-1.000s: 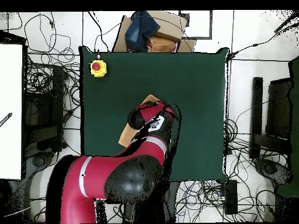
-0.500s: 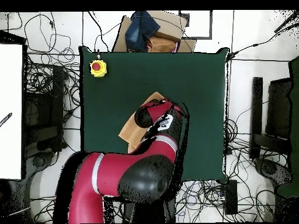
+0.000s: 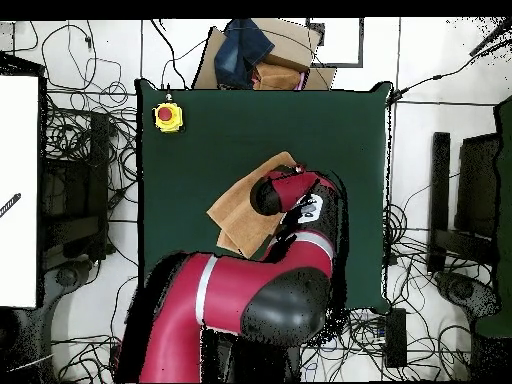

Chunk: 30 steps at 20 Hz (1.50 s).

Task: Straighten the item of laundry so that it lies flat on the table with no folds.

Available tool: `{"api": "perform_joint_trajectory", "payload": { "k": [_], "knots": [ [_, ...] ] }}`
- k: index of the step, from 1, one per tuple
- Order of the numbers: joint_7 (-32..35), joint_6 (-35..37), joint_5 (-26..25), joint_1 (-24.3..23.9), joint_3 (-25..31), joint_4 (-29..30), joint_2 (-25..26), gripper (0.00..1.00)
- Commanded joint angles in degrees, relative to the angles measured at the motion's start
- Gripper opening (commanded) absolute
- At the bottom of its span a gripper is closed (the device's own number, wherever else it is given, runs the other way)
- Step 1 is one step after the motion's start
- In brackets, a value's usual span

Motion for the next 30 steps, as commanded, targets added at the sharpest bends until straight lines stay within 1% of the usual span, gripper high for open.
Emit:
{"api": "perform_joint_trajectory", "payload": {
  "k": [1, 8, 11, 13, 18, 21, 23, 26, 30],
  "knots": [
    [-6.99, 8.57, -5.44, -2.30, 5.61, -1.27, 3.52, 1.00],
    [-6.59, 10.51, -7.65, -2.47, 4.73, -2.16, 3.75, 1.00],
    [-4.90, 10.43, -7.83, -2.18, 4.69, -2.19, 3.84, 1.00],
    [-2.95, 10.20, -7.67, -0.98, 4.01, -0.51, 2.49, 1.00],
    [-2.31, 13.27, -5.51, 0.54, 7.45, 12.71, -9.53, 1.00],
    [-2.04, 16.78, -4.14, 1.58, 8.03, 18.82, -16.05, 1.00],
    [-2.39, 17.63, -3.90, 1.11, 9.15, 21.90, -19.55, 1.00],
    [-2.44, 17.77, -3.82, -0.22, 11.24, 25.26, -22.87, 1.00],
    [-1.05, 18.75, -3.68, -0.45, 12.01, 25.95, -23.30, 1.00]
  ]
}}
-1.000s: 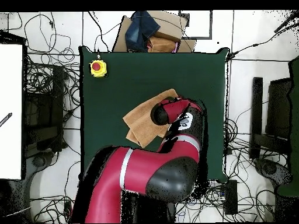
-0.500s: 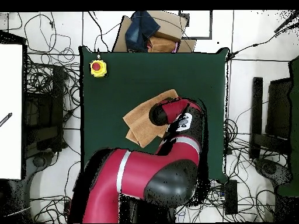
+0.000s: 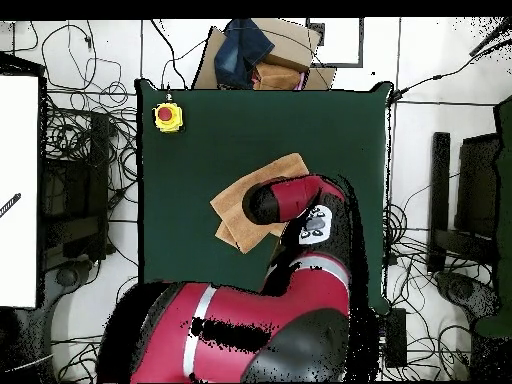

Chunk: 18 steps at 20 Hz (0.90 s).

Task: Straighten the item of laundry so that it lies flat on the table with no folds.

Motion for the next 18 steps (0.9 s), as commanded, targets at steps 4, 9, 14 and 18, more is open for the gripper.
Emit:
{"api": "perform_joint_trajectory", "payload": {
  "k": [4, 9, 14, 18],
  "knots": [
    [-0.27, 7.00, 0.66, -0.55, 8.59, 9.96, -5.24, 1.00],
    [3.09, 7.10, 1.86, 0.26, 8.47, 11.16, -4.36, 1.00],
    [11.15, 5.48, 3.66, 6.18, 4.63, 9.30, -0.90, 1.00],
    [13.83, 6.44, 4.98, 9.53, 1.70, 7.54, 1.50, 1.00]
  ]
}}
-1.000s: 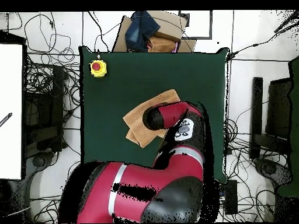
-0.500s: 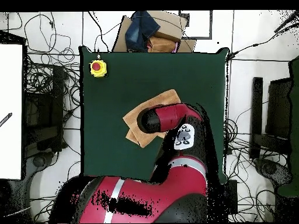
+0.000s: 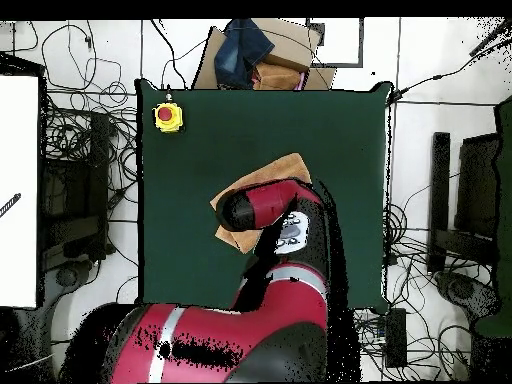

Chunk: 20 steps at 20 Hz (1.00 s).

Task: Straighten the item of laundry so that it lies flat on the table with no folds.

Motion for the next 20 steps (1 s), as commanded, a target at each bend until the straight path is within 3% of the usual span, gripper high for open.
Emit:
{"api": "perform_joint_trajectory", "payload": {
  "k": [1, 8, 15, 20],
  "knots": [
    [13.79, 4.35, 3.78, 5.35, -0.27, 2.68, 5.16, 1.00],
    [13.73, 2.74, 5.95, 6.52, -1.16, 3.41, 5.19, 1.00],
    [13.72, -3.14, 6.47, 6.13, -2.37, -1.80, 11.48, 1.00],
    [13.36, -4.70, 7.52, 6.35, -1.90, -1.34, 11.42, 1.00]
  ]
}}
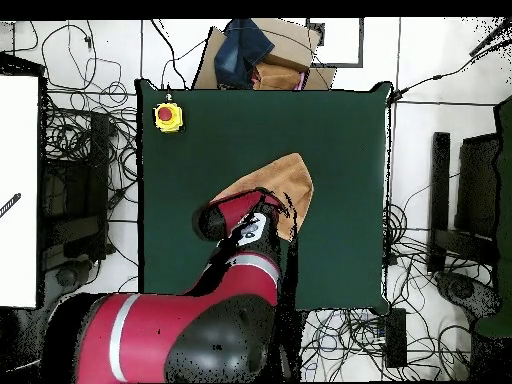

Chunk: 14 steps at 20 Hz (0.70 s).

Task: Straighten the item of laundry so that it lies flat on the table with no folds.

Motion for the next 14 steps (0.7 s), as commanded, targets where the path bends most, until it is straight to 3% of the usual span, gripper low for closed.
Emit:
{"api": "perform_joint_trajectory", "payload": {
  "k": [1, 8, 11, 14],
  "knots": [
    [14.22, -3.02, 3.59, 1.21, -0.18, 0.19, 3.29, 1.00],
    [18.12, 3.02, 8.15, 8.92, -4.52, 1.07, 1.87, 1.00],
    [18.64, 8.60, 9.47, 13.20, -9.14, 0.63, 1.43, 1.00],
    [18.14, 9.43, 10.84, 14.57, -11.33, -0.25, 2.82, 1.00]
  ]
}}
